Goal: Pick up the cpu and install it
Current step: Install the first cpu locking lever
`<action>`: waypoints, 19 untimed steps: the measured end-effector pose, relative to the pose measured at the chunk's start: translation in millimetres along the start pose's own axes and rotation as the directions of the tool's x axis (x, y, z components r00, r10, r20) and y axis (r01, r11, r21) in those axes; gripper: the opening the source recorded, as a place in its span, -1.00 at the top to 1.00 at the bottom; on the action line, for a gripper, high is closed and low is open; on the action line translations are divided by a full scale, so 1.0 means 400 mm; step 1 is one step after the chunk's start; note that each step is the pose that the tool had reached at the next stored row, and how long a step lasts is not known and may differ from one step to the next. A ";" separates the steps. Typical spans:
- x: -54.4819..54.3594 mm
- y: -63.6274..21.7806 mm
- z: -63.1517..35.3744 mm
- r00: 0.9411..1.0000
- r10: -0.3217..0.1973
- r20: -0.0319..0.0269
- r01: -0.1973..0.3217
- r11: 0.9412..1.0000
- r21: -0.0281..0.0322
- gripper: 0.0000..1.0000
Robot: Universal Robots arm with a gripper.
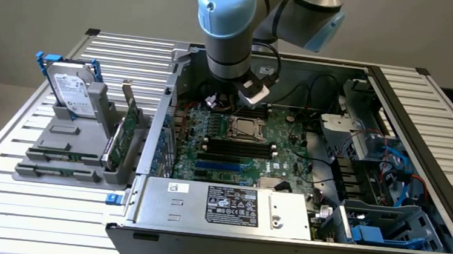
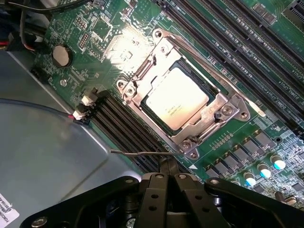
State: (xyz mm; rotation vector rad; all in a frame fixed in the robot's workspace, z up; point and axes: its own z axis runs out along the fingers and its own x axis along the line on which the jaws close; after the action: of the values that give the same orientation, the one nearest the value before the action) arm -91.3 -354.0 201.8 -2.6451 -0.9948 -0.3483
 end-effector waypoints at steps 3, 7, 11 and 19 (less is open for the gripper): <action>0.000 0.001 0.001 1.000 0.006 -0.001 -0.006 1.000 -0.002 0.79; 0.001 0.001 0.001 1.000 0.013 -0.003 -0.013 1.000 -0.004 0.79; 0.001 0.001 0.001 1.000 0.016 -0.002 -0.016 1.000 -0.004 0.79; 0.000 0.001 0.001 0.999 0.028 0.016 -0.029 1.000 0.010 0.79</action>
State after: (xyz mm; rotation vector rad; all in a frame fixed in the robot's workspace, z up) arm -90.9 -354.0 201.4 -2.6541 -0.9602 -0.3151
